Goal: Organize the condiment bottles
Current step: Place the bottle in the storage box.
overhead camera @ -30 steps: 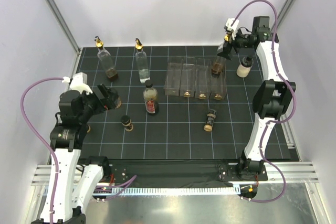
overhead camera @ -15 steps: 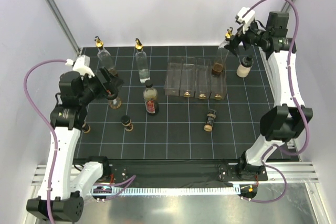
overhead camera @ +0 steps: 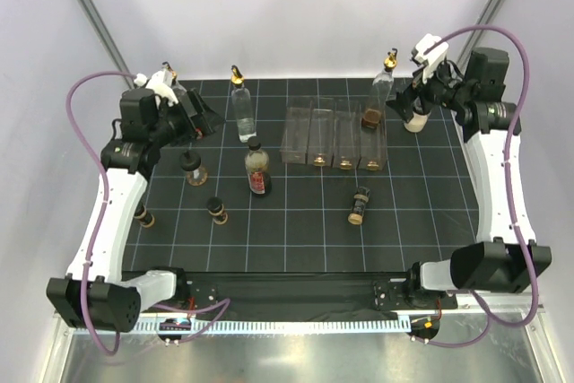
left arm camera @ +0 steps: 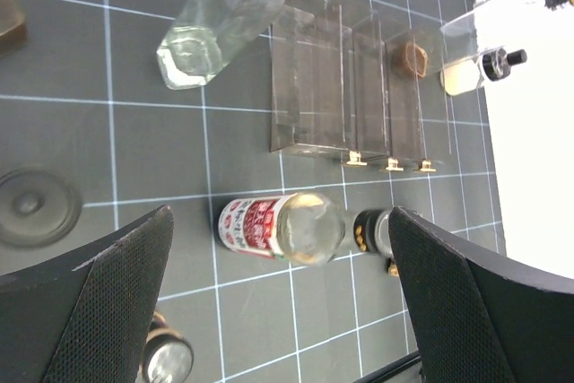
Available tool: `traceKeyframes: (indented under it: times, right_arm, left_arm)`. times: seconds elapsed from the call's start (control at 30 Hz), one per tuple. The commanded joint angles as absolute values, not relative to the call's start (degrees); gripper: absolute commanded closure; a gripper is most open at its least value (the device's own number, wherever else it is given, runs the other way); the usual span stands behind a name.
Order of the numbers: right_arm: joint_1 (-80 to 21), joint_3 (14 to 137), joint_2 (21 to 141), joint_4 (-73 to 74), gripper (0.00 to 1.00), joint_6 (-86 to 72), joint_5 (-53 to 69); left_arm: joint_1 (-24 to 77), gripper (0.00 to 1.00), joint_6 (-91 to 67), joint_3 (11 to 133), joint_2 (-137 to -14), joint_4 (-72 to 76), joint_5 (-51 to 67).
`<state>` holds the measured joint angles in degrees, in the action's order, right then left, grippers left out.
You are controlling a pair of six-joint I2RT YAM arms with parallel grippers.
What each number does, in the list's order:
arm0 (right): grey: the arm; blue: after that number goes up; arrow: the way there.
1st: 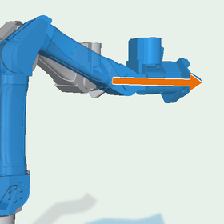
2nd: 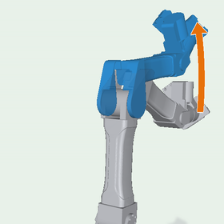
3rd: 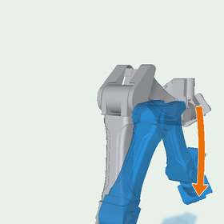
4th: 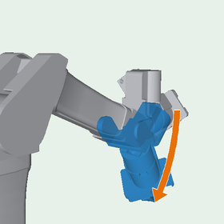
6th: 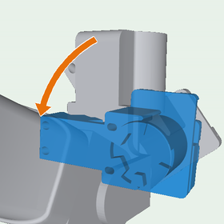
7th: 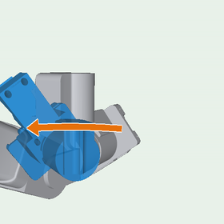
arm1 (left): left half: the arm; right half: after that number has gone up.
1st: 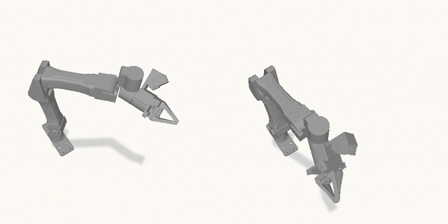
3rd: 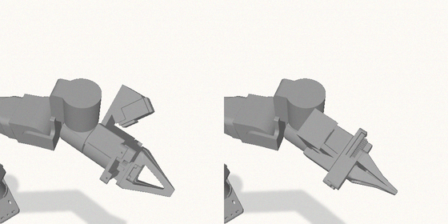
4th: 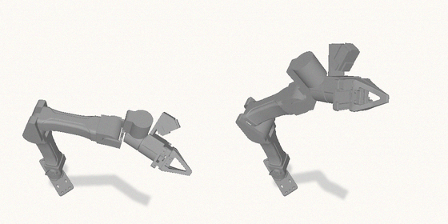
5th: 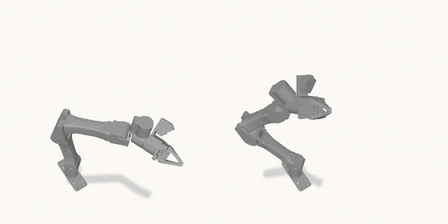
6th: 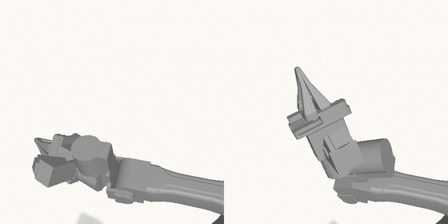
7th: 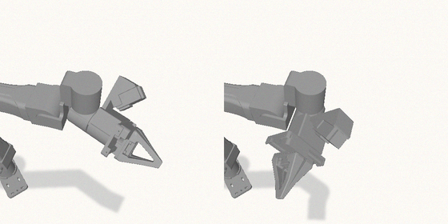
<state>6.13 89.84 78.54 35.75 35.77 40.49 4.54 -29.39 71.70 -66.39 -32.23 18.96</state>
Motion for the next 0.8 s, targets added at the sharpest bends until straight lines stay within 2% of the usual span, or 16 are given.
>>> traceKeyframes:
  times: [0.0, 0.37, 0.77]
  right_arm:
    - [6.33, 86.41, 74.2, 35.94, 0.0, 33.4, 44.28]
    - [6.33, 68.65, 61.19, 40.17, 0.0, 32.17, 55.89]
    - [6.33, 55.55, 57.92, 33.85, 0.0, 25.84, 59.67]
  left_arm:
    - [6.76, 0.0, -27.25, 75.49, -69.33, -29.79, 18.02]
    - [10.46, 0.0, -23.03, 76.2, -74.44, -30.06, 13.01]
    - [14.32, 0.0, -20.04, 79.36, -80.68, -29.53, 9.05]
